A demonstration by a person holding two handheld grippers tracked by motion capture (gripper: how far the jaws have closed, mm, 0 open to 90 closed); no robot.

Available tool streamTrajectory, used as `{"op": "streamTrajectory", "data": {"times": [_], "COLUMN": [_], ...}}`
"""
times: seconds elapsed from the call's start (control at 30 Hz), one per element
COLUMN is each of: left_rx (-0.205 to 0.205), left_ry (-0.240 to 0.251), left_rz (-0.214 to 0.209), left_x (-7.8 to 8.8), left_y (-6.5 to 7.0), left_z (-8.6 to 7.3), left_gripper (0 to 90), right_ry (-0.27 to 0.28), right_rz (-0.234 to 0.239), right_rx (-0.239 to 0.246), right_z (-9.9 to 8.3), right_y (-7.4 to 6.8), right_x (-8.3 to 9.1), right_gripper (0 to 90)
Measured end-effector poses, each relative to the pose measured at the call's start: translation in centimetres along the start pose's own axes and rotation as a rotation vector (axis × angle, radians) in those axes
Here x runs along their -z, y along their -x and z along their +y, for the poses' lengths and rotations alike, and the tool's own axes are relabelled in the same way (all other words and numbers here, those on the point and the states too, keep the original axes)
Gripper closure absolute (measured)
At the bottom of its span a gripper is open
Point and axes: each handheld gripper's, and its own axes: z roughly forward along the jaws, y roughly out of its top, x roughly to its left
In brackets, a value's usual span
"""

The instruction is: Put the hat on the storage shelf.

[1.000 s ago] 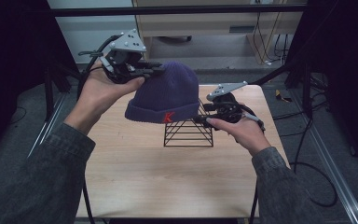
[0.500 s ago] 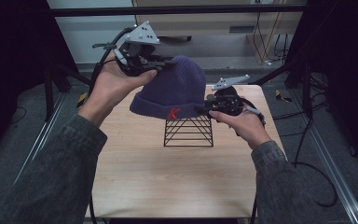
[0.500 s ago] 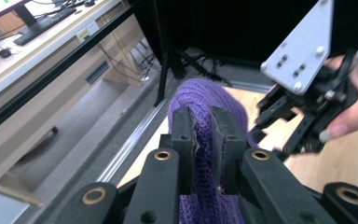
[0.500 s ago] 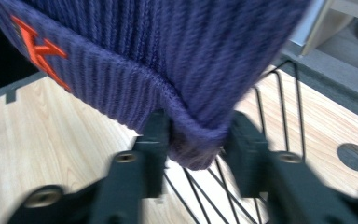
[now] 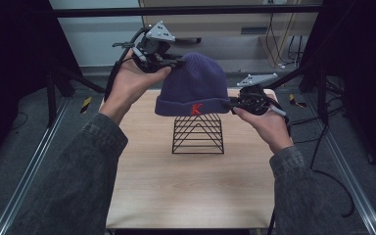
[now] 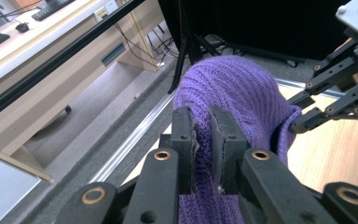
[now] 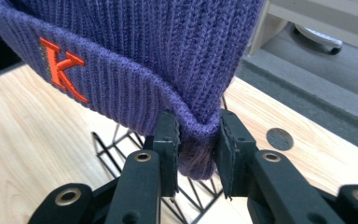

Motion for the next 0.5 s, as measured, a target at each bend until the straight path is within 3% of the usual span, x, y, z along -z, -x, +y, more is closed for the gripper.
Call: {"op": "streamTrajectory", "data": {"times": [0.2,0.3,0.5], "left_rx": [0.012,-0.005,0.013], "left_ry": [-0.022,-0.027,-0.043], "left_rz": [0.008,0.001,-0.008], "left_x": [-1.6,-2.5,-3.7], "left_y": [-0.4,-0.5,-0.4], "left_z": [-0.9,-1.4,-2.6], "left_gripper": [80.2,80.1,80.0], "right_ry": [-0.018,-0.029,-0.058], "right_rz": [-0.025,-0.032,-0.022], "right_rx": [-0.001,0.004,0.015], "right_z": [-0.6,-1.2,-2.3], "right_y": [0.5,0.5,0.4], "right_x": [-0.7,-1.1,-1.4], "right_gripper": [71.3,71.2,71.3]}}
